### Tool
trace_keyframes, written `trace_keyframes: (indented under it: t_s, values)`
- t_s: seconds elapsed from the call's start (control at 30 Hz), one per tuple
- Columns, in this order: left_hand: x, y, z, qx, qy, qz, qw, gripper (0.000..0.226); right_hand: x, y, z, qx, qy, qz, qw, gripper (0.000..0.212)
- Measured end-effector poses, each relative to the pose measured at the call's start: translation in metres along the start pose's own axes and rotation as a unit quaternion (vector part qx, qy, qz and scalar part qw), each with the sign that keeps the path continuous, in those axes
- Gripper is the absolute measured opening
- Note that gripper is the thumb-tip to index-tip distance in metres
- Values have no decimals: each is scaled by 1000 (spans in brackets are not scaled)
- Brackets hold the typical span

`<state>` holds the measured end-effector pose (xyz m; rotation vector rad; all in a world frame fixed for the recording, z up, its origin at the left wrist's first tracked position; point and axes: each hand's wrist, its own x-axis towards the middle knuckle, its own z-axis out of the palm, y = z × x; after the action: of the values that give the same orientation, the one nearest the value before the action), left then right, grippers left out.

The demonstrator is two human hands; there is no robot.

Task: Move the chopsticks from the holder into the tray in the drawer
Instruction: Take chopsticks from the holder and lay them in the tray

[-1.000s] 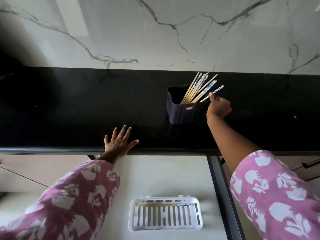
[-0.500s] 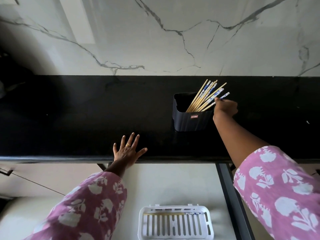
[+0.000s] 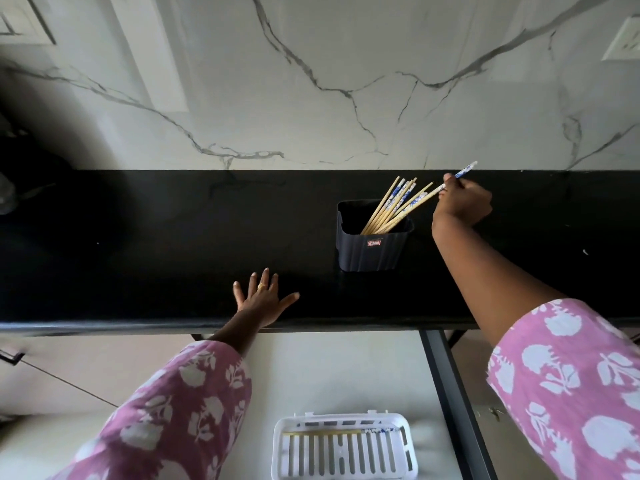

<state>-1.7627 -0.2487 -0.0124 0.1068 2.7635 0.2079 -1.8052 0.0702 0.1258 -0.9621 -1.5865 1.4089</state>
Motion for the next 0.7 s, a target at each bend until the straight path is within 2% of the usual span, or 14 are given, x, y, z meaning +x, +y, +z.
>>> trace_keyframes:
  t_s: [0.07, 0.13, 0.2, 0.27, 0.37, 0.47, 0.53, 0.57, 0.63, 0.7]
  values:
    - [-4, 25, -13, -54, 27, 12, 998, 73, -7, -15, -10, 25, 14, -10, 1000, 23]
    - [-12, 54, -29, -89, 47, 57, 993, 59, -18, -29, -21, 73, 16, -1, 997, 23]
    - [-27, 82, -45, -163, 57, 104, 980, 48, -35, -39, -34, 154, 14, 46, 987, 22]
    - [-46, 106, -61, -286, 39, 123, 949, 50, -54, -43, -48, 243, 12, 116, 963, 22]
    - [-60, 128, -80, -453, 43, 116, 883, 58, -79, -34, -63, 315, -12, 247, 916, 21]
    - [-65, 140, -91, -648, 90, 103, 749, 60, -101, -21, -74, 353, -15, 365, 861, 22]
    - [-67, 142, -94, -731, 113, 103, 665, 49, -111, -11, -78, 375, -11, 414, 830, 28]
    - [-71, 143, -95, -756, 118, 113, 634, 42, -115, -3, -80, 381, -16, 440, 813, 27]
    - [-77, 143, -97, -767, 124, 139, 615, 30, -122, 13, -81, 366, -49, 500, 783, 17]
    - [-82, 142, -100, -753, 138, 149, 626, 19, -127, 28, -81, 312, -112, 526, 784, 14]
